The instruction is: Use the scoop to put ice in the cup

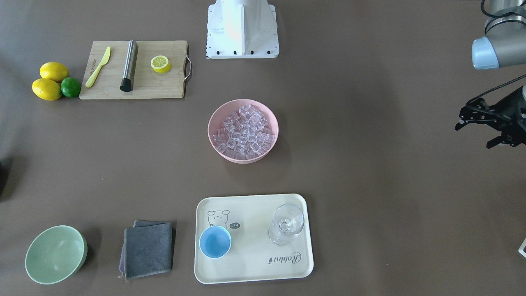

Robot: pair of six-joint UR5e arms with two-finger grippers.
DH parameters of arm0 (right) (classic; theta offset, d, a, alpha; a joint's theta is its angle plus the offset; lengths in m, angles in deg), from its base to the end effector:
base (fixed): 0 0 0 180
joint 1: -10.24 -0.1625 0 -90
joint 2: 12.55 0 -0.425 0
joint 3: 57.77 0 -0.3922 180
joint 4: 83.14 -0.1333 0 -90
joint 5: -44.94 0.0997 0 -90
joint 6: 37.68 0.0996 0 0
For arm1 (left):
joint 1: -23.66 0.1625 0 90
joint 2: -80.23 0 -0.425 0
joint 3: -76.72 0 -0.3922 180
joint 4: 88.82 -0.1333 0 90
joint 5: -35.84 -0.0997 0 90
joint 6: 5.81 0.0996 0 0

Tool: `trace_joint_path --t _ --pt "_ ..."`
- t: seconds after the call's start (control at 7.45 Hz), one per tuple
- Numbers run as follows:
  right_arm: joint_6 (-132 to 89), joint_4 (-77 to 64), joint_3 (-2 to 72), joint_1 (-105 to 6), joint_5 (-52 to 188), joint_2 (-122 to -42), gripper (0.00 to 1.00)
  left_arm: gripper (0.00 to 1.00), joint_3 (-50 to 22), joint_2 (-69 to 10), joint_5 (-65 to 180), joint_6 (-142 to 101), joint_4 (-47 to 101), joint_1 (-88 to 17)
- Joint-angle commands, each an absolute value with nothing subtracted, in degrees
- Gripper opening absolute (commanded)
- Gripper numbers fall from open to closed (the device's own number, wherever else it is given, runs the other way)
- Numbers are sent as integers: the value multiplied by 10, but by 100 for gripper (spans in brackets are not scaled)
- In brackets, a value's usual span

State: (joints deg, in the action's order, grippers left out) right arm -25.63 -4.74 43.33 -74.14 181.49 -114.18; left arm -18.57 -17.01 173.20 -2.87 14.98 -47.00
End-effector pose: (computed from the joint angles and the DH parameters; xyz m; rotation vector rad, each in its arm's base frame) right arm 0.0198 -0.4215 0.6305 0.0559 -0.8281 0.0272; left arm 0.1274 -0.5442 0.5153 0.3165 0.8757 0.5505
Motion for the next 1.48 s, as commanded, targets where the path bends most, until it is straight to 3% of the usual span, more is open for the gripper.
trace_joint_path --t 0.0,0.27,0.67,1.34 --pt "-120 -194 382 -656 1783 -1153 98 98 -218 -188 1722 -28 221 -362" --pt "-87 -222 372 -625 1744 -1150 98 98 -224 -193 1721 -28 275 -319" --pt "-91 -287 311 -601 1746 -1142 90 99 -237 -202 1682 -27 328 -279" --pt "-93 -286 306 -574 1751 -1137 79 99 -233 -214 1651 -19 366 -214"
